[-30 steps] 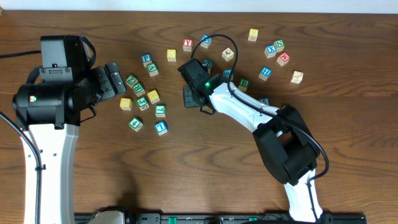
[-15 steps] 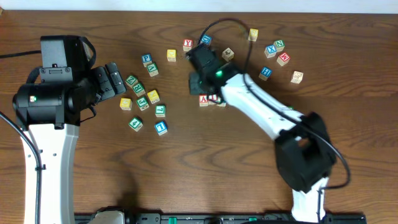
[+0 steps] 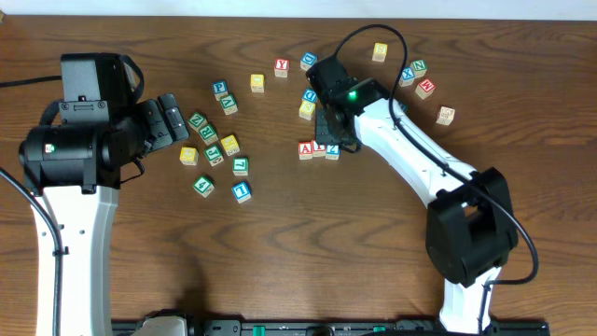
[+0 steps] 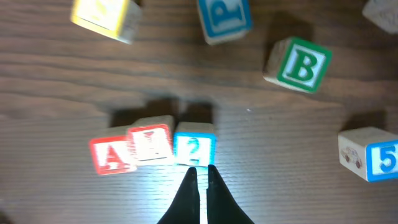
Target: Spell out AI2
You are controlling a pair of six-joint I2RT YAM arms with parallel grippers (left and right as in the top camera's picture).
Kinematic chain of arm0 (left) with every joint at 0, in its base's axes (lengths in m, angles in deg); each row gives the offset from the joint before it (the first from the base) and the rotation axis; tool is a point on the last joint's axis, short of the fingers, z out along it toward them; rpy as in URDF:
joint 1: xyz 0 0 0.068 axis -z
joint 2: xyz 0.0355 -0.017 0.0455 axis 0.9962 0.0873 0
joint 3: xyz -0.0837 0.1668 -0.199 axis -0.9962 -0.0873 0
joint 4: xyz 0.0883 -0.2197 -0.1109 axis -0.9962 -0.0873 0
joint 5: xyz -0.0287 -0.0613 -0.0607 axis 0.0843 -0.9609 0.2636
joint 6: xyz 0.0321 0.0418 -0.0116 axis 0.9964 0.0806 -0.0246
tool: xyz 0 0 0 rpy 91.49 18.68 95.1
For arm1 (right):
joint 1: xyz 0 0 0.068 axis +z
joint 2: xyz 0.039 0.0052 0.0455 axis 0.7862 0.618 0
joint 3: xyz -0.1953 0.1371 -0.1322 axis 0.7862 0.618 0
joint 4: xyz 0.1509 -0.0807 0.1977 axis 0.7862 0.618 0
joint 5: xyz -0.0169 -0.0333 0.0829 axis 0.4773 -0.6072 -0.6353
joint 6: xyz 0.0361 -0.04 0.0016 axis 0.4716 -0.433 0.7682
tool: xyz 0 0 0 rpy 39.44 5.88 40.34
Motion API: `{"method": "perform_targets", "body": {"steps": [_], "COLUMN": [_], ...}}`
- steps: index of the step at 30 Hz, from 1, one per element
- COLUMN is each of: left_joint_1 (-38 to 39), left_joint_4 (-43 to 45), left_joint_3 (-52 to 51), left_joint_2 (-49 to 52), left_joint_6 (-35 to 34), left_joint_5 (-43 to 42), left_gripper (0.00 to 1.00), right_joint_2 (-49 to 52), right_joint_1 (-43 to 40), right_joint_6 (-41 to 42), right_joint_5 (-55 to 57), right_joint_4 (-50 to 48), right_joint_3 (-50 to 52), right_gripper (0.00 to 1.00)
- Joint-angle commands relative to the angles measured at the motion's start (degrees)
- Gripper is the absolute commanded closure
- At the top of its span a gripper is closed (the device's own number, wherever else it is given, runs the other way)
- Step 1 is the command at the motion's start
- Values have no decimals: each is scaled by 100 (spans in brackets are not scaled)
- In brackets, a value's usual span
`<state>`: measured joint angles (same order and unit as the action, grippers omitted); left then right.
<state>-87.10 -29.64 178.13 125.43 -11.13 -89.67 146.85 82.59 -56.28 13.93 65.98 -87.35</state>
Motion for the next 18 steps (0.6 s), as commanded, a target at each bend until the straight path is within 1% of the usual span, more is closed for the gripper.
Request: {"method": "perform_targets", "body": {"steps": [1,11,18], "left_joint_1": [-17,-20,-17], "left_joint_4": [-20,-17,-17], "left_joint_3": [-22,-22,-22], "left_joint_2": [50,50,50], "left_joint_6": [96,96,96], "left_joint_5": [72,72,72], "left_gripper": [2,2,2], "right_joint_2": [177,682,697], "right_joint_1": [-4,-50,-52], "right_joint_6": [157,223,260], "right_joint_5": [299,365,365], "right_joint_4": [17,-118,-249], "right_joint_3": [83,166,166], "right_gripper": [99,99,99]}}
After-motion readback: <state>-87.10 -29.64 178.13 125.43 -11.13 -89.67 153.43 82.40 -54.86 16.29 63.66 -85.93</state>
